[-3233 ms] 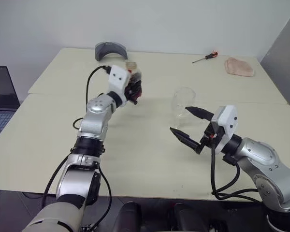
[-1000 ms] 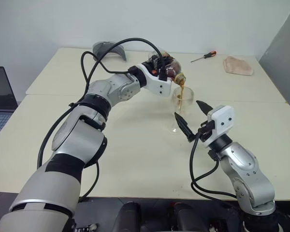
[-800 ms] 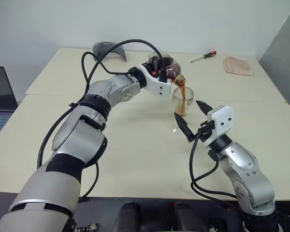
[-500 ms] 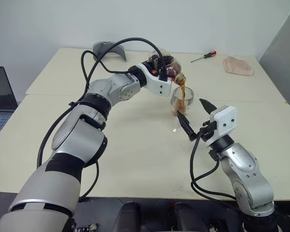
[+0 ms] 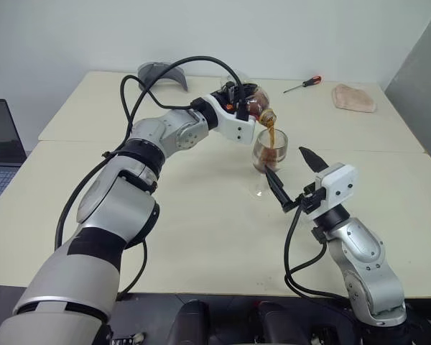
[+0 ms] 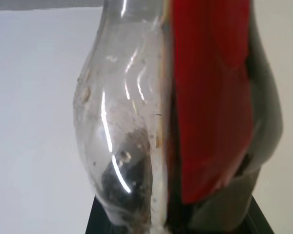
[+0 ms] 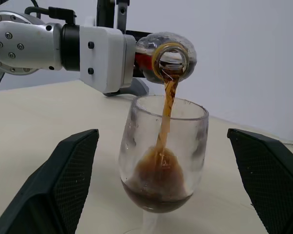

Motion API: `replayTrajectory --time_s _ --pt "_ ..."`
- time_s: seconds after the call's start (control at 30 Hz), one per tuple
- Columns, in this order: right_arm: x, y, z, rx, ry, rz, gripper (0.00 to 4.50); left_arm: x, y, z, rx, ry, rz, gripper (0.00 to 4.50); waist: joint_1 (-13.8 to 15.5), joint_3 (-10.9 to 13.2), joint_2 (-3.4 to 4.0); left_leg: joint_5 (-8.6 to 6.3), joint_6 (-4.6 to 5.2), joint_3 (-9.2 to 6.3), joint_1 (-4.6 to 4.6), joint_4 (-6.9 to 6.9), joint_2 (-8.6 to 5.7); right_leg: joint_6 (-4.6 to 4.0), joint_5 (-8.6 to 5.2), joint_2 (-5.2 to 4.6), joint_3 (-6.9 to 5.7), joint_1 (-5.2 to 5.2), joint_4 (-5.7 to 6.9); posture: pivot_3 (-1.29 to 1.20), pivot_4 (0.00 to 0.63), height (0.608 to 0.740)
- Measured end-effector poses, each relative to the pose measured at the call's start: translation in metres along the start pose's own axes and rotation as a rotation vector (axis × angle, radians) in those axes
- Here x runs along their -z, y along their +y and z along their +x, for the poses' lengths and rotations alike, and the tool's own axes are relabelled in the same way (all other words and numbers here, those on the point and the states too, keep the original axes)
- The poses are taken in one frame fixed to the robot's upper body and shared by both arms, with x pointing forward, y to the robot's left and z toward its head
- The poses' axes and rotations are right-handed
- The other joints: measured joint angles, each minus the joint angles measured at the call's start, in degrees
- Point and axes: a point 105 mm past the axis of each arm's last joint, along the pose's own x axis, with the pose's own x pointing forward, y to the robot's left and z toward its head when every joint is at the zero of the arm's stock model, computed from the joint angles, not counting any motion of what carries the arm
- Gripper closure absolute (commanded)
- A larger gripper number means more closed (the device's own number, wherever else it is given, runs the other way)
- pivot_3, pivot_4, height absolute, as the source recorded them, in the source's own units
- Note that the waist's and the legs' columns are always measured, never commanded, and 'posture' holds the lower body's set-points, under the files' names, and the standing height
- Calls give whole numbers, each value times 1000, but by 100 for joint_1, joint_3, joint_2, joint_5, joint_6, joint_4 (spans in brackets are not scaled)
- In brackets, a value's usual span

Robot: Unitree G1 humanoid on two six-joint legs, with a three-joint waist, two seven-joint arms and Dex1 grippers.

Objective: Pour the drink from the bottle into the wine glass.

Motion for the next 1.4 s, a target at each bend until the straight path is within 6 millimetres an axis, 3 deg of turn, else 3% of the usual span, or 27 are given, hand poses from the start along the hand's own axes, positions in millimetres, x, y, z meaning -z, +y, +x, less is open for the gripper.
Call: replayTrajectory --time_s 1.4 --pt "9 3 -3 -9 30 23 0 4 14 1 -45 4 74 3709 0 0 0 1 -1 1 0 6 0 0 0 0 1 0 6 0 150 740"
